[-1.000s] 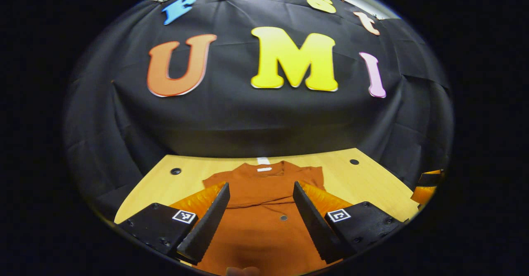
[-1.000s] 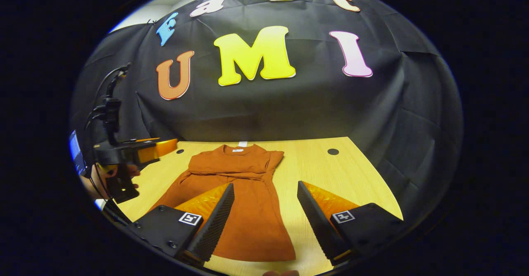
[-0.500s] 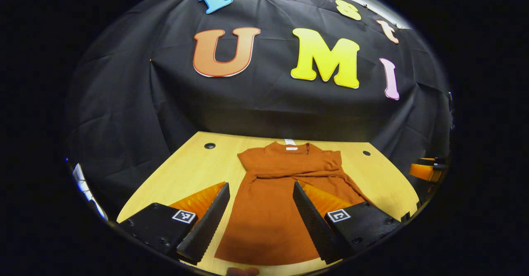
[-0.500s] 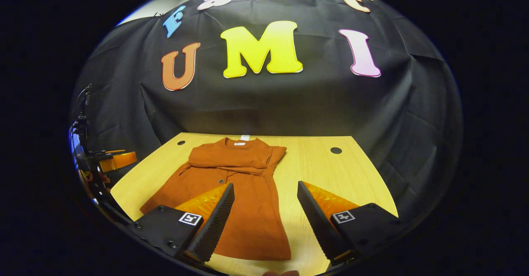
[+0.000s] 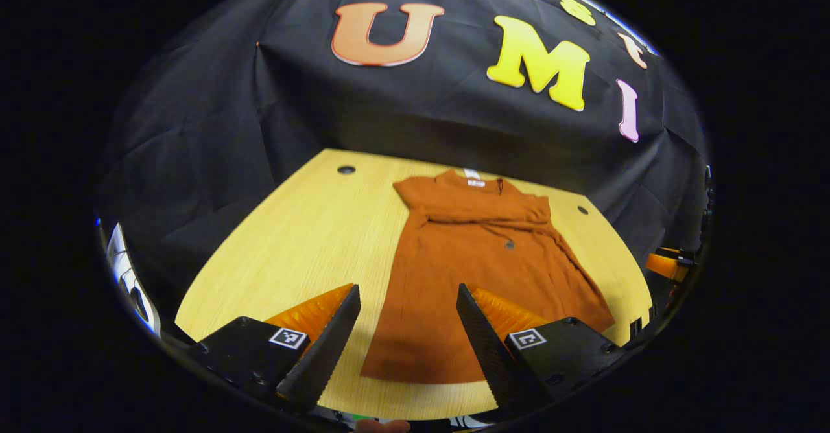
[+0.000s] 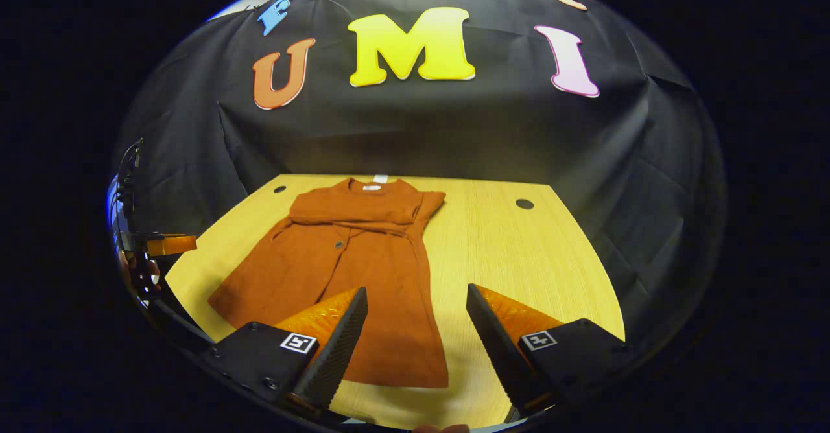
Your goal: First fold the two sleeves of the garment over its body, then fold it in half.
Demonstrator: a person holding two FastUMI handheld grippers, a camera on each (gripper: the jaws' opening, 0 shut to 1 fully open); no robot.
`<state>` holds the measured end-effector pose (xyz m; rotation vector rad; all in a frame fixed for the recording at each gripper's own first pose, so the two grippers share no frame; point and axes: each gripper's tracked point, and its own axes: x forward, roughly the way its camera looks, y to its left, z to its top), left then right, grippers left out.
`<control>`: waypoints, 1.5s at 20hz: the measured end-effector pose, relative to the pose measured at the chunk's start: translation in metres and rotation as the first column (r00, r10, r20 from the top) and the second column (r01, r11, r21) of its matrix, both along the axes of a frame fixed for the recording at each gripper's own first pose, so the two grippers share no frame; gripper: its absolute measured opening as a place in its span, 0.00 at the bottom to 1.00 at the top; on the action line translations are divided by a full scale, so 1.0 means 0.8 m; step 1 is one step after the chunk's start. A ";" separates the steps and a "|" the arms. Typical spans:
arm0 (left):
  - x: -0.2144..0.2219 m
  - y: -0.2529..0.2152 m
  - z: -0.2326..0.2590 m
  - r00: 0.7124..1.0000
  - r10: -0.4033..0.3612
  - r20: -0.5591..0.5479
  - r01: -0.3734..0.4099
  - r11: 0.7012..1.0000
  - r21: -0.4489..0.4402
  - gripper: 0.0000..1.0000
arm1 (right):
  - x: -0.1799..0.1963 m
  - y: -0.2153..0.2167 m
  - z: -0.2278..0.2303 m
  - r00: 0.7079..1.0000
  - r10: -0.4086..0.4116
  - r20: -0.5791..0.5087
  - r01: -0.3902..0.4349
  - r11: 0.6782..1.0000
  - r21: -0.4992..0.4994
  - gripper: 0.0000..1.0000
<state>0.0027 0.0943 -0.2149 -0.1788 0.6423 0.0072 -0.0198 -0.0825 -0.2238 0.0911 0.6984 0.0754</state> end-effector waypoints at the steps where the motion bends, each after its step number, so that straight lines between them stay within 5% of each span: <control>1: -0.010 -0.003 -0.015 0.999 -0.019 -0.037 0.019 1.000 -0.008 0.97 | -0.006 -0.004 -0.011 1.000 -0.009 -0.025 0.009 1.000 -0.001 0.98; 5: -0.051 0.003 -0.080 0.979 -0.095 -0.180 0.094 0.995 -0.016 0.99 | -0.032 -0.008 -0.052 0.994 -0.008 -0.113 0.007 1.000 -0.006 0.94; 11: -0.072 0.002 -0.134 0.947 -0.090 -0.310 0.060 0.993 -0.103 0.99 | -0.060 -0.009 -0.113 0.972 -0.029 -0.233 0.027 1.000 -0.013 0.98; 22: -0.069 -0.041 -0.137 0.943 -0.131 -0.306 0.090 0.985 -0.145 0.98 | -0.076 0.007 -0.179 0.935 -0.038 -0.352 0.024 0.999 -0.043 0.97; 24: -0.068 -0.054 -0.138 0.939 -0.155 -0.306 0.109 0.981 -0.161 0.93 | -0.071 0.008 -0.178 0.934 -0.033 -0.355 0.024 0.999 -0.032 0.84; 25: -0.067 -0.055 -0.139 0.939 -0.153 -0.307 0.109 0.982 -0.157 0.96 | -0.069 0.007 -0.179 0.932 -0.037 -0.359 0.030 0.999 -0.026 0.66; 26: -0.064 -0.054 -0.141 0.940 -0.150 -0.307 0.106 0.982 -0.153 0.89 | -0.064 0.007 -0.179 0.932 -0.042 -0.359 0.040 0.999 -0.015 0.59; 27: -0.063 -0.053 -0.143 0.941 -0.141 -0.308 0.098 0.984 -0.151 0.73 | -0.064 0.006 -0.177 0.930 -0.053 -0.364 0.052 0.999 -0.012 0.48; 29: -0.060 -0.050 -0.147 0.940 -0.125 -0.317 0.076 0.984 -0.164 0.58 | -0.064 0.007 -0.178 0.926 -0.052 -0.375 0.057 0.998 0.003 0.23; 30: -0.060 -0.045 -0.147 0.941 -0.109 -0.320 0.056 0.984 -0.169 0.31 | -0.062 0.009 -0.178 0.922 -0.048 -0.383 0.057 0.998 0.014 0.23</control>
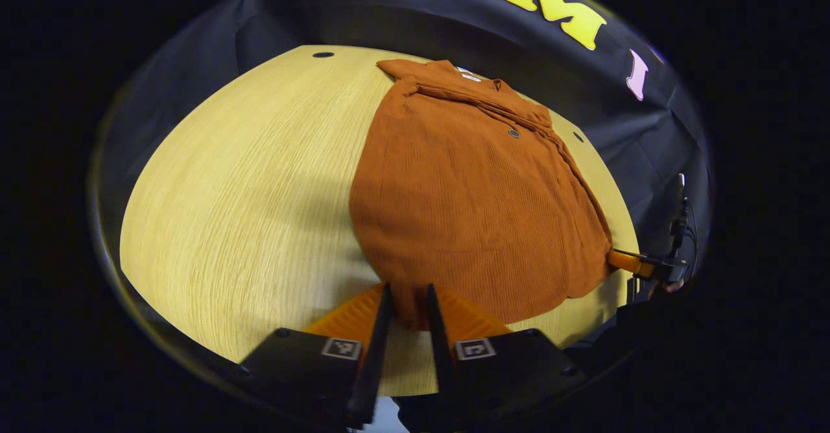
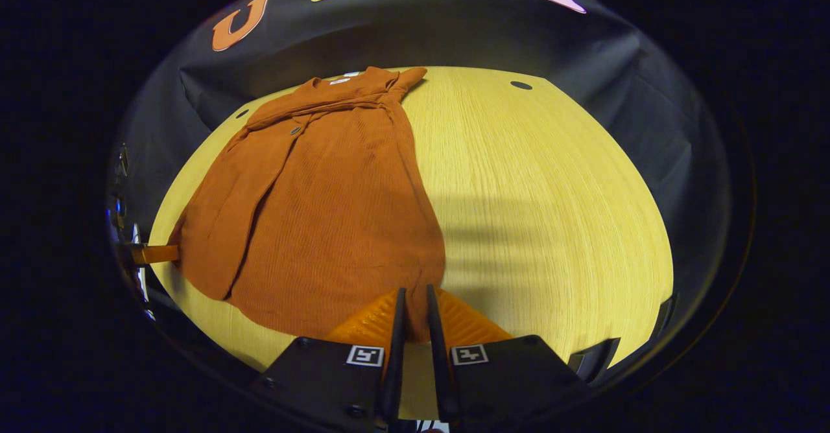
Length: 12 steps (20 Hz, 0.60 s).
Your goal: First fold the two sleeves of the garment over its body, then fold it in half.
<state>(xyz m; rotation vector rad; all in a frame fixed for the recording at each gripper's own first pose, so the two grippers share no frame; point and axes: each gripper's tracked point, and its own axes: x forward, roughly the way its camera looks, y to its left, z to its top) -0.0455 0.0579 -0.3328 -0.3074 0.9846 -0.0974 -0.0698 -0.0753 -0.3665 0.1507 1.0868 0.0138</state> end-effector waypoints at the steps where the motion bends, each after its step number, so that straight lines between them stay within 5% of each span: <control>1: 0.001 0.000 0.001 1.000 0.016 -0.005 -0.016 1.000 -0.016 0.14 | -0.001 0.003 0.004 1.000 -0.006 -0.002 0.006 1.000 0.017 0.23; 2: 0.001 0.000 0.001 1.000 0.028 -0.009 -0.028 0.999 -0.027 0.12 | 0.002 0.002 0.006 1.000 -0.022 0.004 0.022 0.999 0.031 0.23; 3: 0.001 0.002 0.002 0.999 0.034 -0.010 -0.035 0.999 -0.025 0.10 | 0.003 0.003 0.001 1.000 -0.026 -0.002 0.026 0.999 0.042 0.02; 12: 0.014 0.004 0.042 0.998 0.000 0.059 0.001 1.000 -0.010 0.03 | 0.029 0.002 0.057 0.996 -0.045 0.076 0.036 0.992 0.117 0.02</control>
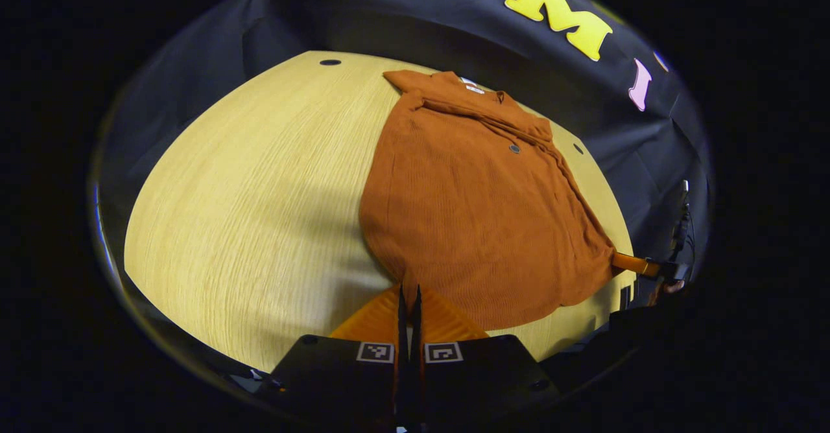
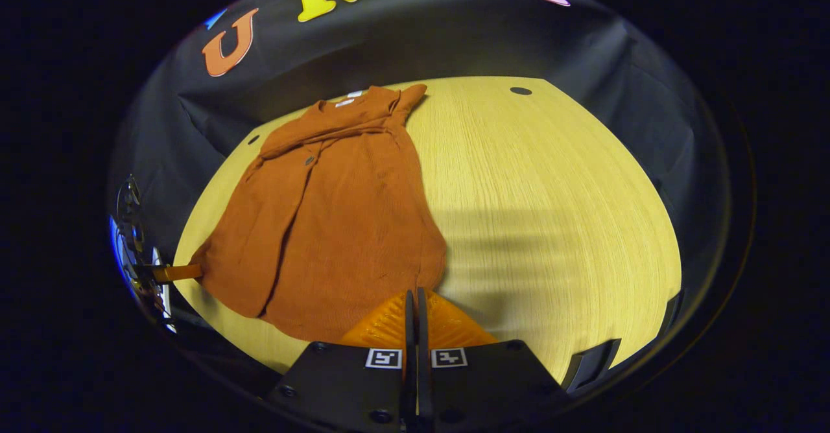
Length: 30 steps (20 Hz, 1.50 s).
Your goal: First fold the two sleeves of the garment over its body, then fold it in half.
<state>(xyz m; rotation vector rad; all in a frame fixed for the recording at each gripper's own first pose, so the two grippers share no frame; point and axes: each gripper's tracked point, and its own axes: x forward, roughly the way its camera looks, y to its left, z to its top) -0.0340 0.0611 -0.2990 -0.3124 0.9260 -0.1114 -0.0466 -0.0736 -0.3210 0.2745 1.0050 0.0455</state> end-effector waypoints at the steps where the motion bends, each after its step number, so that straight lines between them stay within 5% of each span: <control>1: 0.007 0.000 0.009 1.000 0.000 0.016 0.000 1.000 0.000 0.04 | 0.007 0.000 0.010 1.000 0.003 0.018 -0.003 1.000 0.005 0.00; 10: 0.119 -0.008 0.156 0.970 0.014 0.243 0.004 0.997 -0.074 0.03 | 0.121 -0.001 0.120 0.975 0.031 0.218 -0.037 0.999 0.021 0.02; 18: 0.253 0.005 0.245 0.939 -0.002 0.343 0.028 0.997 -0.072 0.03 | 0.279 0.000 0.204 0.924 0.115 0.365 -0.097 0.993 -0.067 0.02; 21: 0.324 0.005 0.276 0.939 0.047 0.340 0.002 0.990 -0.144 0.03 | 0.350 0.003 0.220 0.908 0.141 0.396 -0.104 0.988 -0.113 0.02; 30: 0.523 0.008 0.259 0.907 0.043 0.418 -0.035 0.999 -0.027 0.03 | 0.543 0.001 0.199 0.869 0.112 0.482 -0.045 0.988 -0.149 0.02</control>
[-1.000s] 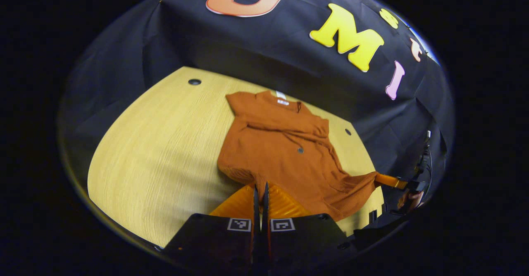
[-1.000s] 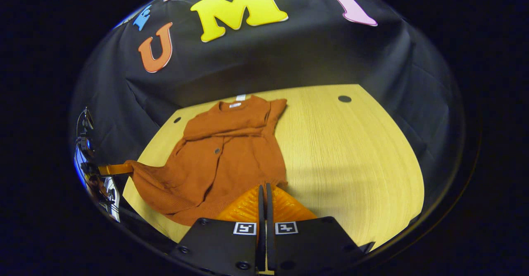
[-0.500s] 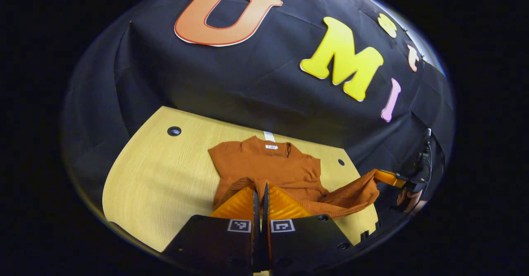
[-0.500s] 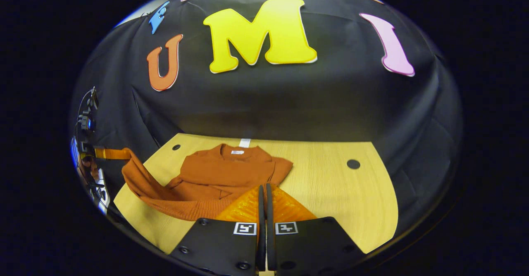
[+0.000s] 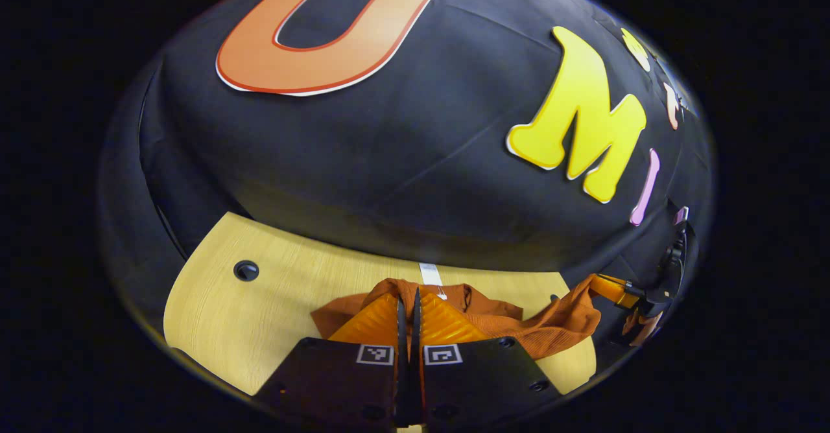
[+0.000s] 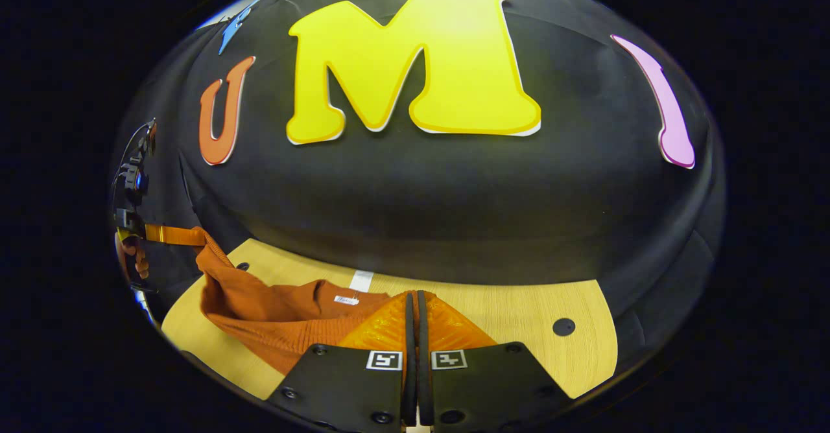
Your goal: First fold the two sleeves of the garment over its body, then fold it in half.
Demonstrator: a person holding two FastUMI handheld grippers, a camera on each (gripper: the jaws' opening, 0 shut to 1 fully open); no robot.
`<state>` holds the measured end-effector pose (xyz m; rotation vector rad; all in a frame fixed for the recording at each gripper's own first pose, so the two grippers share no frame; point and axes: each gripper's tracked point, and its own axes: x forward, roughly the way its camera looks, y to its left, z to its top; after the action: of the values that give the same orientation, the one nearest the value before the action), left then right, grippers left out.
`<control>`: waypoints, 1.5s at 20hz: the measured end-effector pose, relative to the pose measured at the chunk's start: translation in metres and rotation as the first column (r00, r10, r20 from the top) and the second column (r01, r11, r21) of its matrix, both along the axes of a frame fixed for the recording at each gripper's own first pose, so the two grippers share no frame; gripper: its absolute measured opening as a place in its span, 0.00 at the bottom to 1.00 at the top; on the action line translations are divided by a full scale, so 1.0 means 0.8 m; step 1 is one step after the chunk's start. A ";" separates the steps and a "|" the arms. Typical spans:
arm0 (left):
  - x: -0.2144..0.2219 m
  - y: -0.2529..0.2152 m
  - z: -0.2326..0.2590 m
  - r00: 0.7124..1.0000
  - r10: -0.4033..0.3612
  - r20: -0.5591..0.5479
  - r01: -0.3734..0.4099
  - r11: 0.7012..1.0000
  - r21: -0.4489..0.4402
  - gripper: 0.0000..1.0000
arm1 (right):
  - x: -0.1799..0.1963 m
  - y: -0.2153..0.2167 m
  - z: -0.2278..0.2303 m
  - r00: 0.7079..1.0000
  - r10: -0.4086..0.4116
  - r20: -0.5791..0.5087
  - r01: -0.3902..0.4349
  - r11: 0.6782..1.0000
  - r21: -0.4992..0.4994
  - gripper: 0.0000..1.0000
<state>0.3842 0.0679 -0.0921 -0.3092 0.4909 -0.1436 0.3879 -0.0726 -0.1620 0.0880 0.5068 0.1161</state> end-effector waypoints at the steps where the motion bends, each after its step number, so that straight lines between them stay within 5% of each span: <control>1: 0.021 0.003 -0.013 1.000 0.015 0.013 -0.015 1.000 0.016 0.03 | 0.015 -0.001 -0.015 1.000 -0.009 0.003 0.009 1.000 0.004 0.01; 9: 0.150 0.012 -0.115 0.992 -0.007 0.124 -0.018 0.980 0.199 0.03 | 0.112 -0.023 -0.163 0.997 -0.075 -0.028 0.074 0.997 -0.026 0.01; 14: 0.179 0.021 -0.184 0.996 0.001 0.094 -0.028 0.958 0.285 0.07 | 0.130 -0.031 -0.223 0.985 -0.157 -0.070 0.154 0.987 -0.041 0.01; 16: 0.178 0.023 -0.197 0.997 0.012 0.077 -0.034 0.954 0.298 0.13 | 0.129 -0.035 -0.235 0.981 -0.173 -0.085 0.169 0.984 -0.046 0.12; 17: 0.176 0.022 -0.197 0.997 0.007 0.072 -0.029 0.951 0.307 0.29 | 0.130 -0.036 -0.232 0.981 -0.176 -0.082 0.173 0.984 -0.044 0.15; 19: 0.178 0.020 -0.190 0.996 0.019 0.090 -0.046 0.948 0.314 0.60 | 0.132 -0.046 -0.226 0.982 -0.179 -0.065 0.175 0.982 -0.064 0.37; 21: 0.179 0.014 -0.177 0.993 0.024 0.113 -0.055 0.957 0.284 0.60 | 0.129 -0.047 -0.217 0.982 -0.181 -0.056 0.177 0.982 -0.067 0.39; 22: 0.175 0.012 -0.165 0.992 0.035 0.120 -0.069 0.954 0.290 0.72 | 0.122 -0.048 -0.212 0.982 -0.179 -0.066 0.175 0.983 -0.064 0.42; 23: 0.172 0.017 -0.157 0.991 0.043 0.125 -0.078 0.953 0.293 0.84 | 0.117 -0.049 -0.207 0.983 -0.174 -0.066 0.170 0.983 -0.063 0.63; 24: 0.167 0.027 -0.151 0.990 0.055 0.133 -0.091 0.954 0.285 0.96 | 0.111 -0.046 -0.202 0.984 -0.169 -0.063 0.165 0.984 -0.068 0.70; 30: 0.098 0.071 -0.086 0.975 0.108 0.193 -0.159 0.950 0.270 1.00 | 0.035 -0.018 -0.123 0.996 -0.087 -0.007 0.086 0.992 -0.097 0.73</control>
<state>0.4625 0.1247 -0.1610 -0.0458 0.3079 0.0335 0.4162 -0.0867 -0.2602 0.0162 0.5183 0.0063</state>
